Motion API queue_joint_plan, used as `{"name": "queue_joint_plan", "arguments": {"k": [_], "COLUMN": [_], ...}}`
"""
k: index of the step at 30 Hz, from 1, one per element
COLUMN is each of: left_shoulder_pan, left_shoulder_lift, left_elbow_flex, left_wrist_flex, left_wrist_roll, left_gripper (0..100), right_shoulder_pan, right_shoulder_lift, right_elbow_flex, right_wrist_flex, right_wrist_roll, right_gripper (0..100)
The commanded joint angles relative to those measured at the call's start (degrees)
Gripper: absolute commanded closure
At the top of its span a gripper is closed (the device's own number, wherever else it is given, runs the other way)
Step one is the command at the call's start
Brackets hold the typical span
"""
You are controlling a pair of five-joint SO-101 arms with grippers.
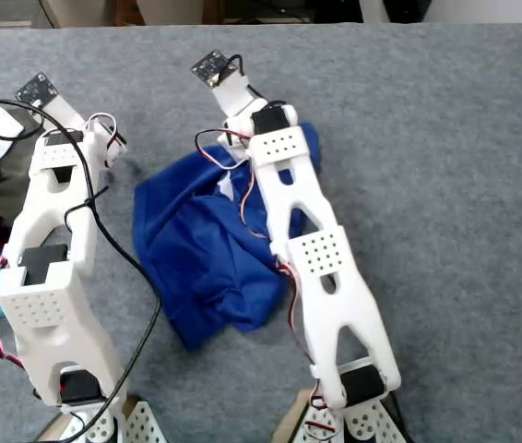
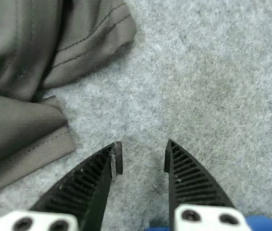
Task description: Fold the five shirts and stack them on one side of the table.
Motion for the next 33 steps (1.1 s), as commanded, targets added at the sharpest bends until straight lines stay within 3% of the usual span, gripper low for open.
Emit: {"name": "queue_joint_plan", "arguments": {"k": [1,10,19,33], "left_shoulder_pan": [-0.79,-0.79,-0.70,-0.70], "left_shoulder_lift": [-0.48,-0.48,-0.48,-0.48], "left_elbow_flex": [-2.55,-2.64,-2.81,-2.90], "left_wrist_flex": [0.26,0.26,0.26,0.26], "left_wrist_roll": [0.18,0.18,0.18,0.18], "left_gripper": [85,85,85,84], "right_shoulder_pan": [1.01,1.10,1.36,6.46], "right_shoulder_lift": [-0.13,-2.59,-8.57,-29.32], "right_elbow_flex": [-1.27,-2.33,-15.78,-15.87], "right_wrist_flex": [-1.14,0.18,7.56,19.87], "right_wrist_roll": [0.35,0.26,0.35,0.26], "right_gripper": [99.4,99.5,99.5,99.5]}}
